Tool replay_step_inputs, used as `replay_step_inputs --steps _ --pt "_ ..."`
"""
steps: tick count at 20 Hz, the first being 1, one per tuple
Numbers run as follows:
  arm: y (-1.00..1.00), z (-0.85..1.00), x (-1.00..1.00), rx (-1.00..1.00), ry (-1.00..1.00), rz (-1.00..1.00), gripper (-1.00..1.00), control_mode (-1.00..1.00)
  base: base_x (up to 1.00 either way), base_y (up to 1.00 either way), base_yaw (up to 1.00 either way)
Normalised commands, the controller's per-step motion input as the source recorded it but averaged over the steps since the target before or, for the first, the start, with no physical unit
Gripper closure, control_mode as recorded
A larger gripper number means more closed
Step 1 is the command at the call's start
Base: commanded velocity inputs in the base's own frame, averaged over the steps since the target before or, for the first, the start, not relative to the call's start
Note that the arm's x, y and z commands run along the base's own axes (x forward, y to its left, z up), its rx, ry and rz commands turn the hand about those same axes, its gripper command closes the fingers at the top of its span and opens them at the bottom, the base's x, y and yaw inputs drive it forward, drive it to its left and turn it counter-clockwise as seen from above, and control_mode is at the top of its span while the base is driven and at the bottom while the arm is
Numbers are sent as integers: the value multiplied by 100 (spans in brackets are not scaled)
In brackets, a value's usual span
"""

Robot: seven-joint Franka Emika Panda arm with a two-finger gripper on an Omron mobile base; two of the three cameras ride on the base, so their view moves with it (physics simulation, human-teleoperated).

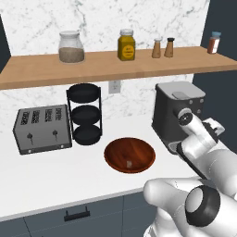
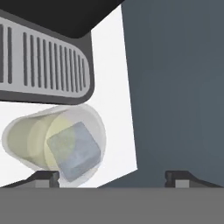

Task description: Grab a lemon wedge from the fridge and one ice cube from the ice bowl, and put them in the glass of lemonade.

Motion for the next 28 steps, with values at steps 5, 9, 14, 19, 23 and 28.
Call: replay_step_inputs --steps 5,9,14,19,23,28 --pt "1 -4 -6 12 -5 -13 -100 -100 0 0 0" --pt "0 0 4 18 -1 -7 -100 -100 0 0 0" --pt "1 0 23 17 0 -2 -100 -100 0 0 0" --pt "0 0 26 12 0 0 -100 -100 0 0 0" --pt "0 42 -4 16 0 0 -100 -100 0 0 0" --pt "5 62 -48 21 -4 0 -100 -100 0 0 0"
